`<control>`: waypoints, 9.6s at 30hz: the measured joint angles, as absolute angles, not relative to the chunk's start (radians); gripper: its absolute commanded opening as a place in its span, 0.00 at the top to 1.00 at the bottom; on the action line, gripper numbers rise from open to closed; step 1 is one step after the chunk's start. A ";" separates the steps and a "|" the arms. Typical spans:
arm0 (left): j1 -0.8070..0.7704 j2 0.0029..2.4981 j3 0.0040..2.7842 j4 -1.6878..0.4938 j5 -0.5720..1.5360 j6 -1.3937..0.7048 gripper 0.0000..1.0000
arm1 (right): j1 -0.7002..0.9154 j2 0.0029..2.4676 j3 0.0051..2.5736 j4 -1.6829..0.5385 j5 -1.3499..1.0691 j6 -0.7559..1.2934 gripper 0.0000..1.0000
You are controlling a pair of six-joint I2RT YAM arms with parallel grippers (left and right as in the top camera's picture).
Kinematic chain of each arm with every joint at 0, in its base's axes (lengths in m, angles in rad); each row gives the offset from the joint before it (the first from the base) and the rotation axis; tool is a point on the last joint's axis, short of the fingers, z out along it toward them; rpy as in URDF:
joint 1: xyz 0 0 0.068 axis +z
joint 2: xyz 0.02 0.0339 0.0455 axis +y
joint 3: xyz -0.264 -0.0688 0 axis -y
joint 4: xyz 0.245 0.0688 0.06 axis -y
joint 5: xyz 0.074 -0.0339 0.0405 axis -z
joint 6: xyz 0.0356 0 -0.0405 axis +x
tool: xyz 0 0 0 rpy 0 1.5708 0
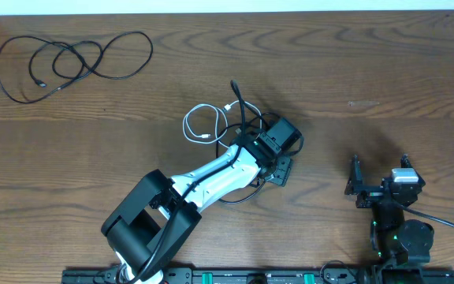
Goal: Untangle cables
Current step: 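Grasp a black cable in the tangle with the left gripper, then pull the black cable up and left out of the tangle, then move the left gripper back to the white cable coil and grasp it, then lift the white cable coil high with the left gripper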
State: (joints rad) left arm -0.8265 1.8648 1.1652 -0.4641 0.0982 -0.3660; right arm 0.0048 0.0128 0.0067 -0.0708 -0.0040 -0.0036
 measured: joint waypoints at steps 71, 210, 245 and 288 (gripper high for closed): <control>-0.382 1.118 1.179 -0.205 0.627 -0.625 0.92 | 0.005 0.013 0.007 -0.071 -0.004 -0.004 0.01; -0.533 1.298 1.559 -0.931 0.130 -0.779 0.92 | 0.005 0.013 0.007 -0.071 -0.004 -0.004 0.01; -0.469 1.396 1.559 -0.712 0.513 -0.804 0.92 | 0.005 0.013 0.007 -0.071 -0.004 -0.004 0.01; -0.438 1.444 1.546 0.131 1.037 -0.966 0.93 | 0.005 0.013 0.007 -0.071 -0.004 -0.003 0.01</control>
State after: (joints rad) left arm -0.4377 1.4445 1.5463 0.1314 1.0370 -0.9657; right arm 0.0048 0.0128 0.0067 -0.0708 -0.0044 -0.0032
